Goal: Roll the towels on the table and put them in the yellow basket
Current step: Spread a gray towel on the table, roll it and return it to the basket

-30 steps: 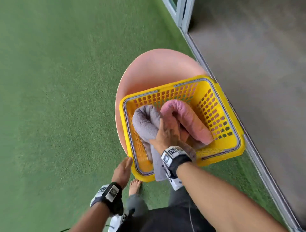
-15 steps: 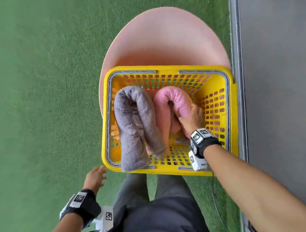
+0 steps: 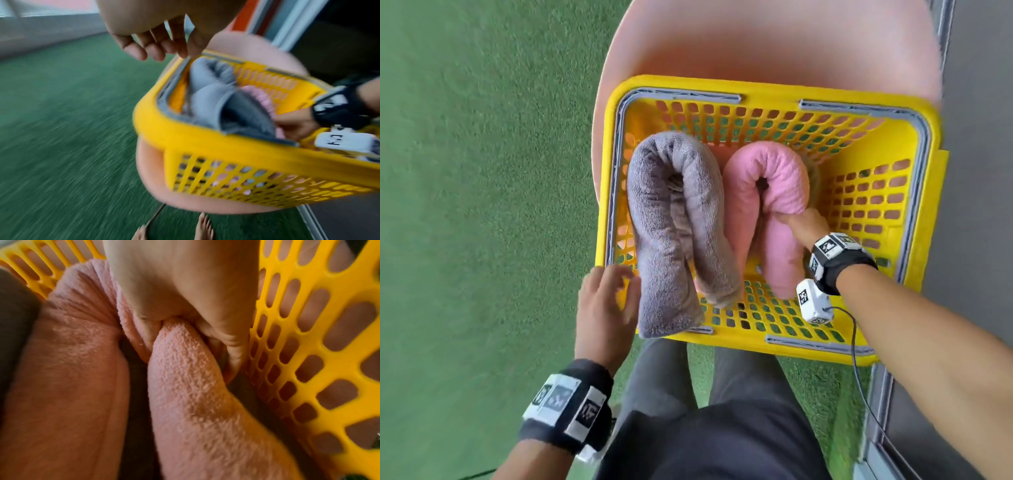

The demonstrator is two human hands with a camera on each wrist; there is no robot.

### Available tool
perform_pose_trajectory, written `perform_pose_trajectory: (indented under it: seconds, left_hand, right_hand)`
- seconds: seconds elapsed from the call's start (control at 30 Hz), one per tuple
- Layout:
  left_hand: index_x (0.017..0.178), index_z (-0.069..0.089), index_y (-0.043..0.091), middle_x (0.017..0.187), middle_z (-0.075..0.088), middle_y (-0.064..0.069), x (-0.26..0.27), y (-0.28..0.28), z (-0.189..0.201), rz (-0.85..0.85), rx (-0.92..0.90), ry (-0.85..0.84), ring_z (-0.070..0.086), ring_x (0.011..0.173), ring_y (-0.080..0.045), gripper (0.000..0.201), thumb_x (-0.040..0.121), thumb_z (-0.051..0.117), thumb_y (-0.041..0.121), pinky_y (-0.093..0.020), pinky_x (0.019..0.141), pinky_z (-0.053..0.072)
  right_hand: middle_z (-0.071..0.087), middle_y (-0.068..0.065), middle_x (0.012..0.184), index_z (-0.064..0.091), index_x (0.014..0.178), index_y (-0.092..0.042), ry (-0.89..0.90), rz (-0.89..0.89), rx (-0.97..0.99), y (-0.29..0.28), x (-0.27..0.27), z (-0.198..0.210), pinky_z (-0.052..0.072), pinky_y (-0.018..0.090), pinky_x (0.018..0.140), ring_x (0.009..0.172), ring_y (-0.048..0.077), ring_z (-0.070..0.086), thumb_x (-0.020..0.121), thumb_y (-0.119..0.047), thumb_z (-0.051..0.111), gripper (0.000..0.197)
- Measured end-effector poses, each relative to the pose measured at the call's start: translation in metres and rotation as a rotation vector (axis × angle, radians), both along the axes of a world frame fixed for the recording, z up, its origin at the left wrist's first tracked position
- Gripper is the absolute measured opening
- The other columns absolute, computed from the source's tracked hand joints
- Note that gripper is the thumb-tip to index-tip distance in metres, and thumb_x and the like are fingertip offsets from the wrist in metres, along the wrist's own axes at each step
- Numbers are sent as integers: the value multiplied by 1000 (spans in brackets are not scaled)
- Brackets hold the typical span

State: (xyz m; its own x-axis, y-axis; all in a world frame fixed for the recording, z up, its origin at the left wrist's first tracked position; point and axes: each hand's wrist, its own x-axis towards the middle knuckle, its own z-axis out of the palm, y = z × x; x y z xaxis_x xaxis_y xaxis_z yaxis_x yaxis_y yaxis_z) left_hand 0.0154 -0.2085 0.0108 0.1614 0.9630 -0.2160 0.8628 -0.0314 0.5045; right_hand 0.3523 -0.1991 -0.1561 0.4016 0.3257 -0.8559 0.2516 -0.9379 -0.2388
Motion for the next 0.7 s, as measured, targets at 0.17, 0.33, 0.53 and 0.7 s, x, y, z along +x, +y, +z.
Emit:
perform_pose_trajectory:
  seconds: [0.17, 0.33, 0.53, 0.7]
  left_hand:
    - [105, 61, 10, 105, 56, -11, 55, 43, -55, -478, -352, 305, 54, 98, -33, 34, 84, 48, 35, -42, 84, 46]
    - [102, 64, 9, 106, 64, -20, 107, 76, -77, -324, -524, 435, 61, 96, -40, 29, 85, 47, 24, -40, 75, 48]
    - [78, 53, 10, 83, 53, -10, 188, 37, -85, -453, -370, -79, 54, 76, -33, 15, 79, 49, 24, -40, 67, 45]
    - [121, 42, 5, 121, 47, -15, 190, 32, -105, 9, -357, 333, 45, 113, -35, 46, 88, 51, 36, -45, 88, 39]
  right_hand:
    - [60, 12, 131, 52, 134, -14, 35, -56, 36, -10, 0, -9, 46, 42, 100, 113, 32, 59, 48, -72, 65, 104]
    - [60, 7, 130, 46, 137, -21, 41, -55, 33, -17, 16, -30, 48, 49, 98, 111, 31, 60, 44, -75, 66, 109]
    - [63, 9, 126, 49, 135, -20, 67, -41, 42, -16, 17, -31, 51, 49, 95, 107, 31, 63, 32, -79, 70, 120]
    - [56, 14, 134, 40, 141, -13, 66, -31, 31, -7, 8, 6, 46, 44, 99, 114, 34, 59, 57, -64, 71, 103]
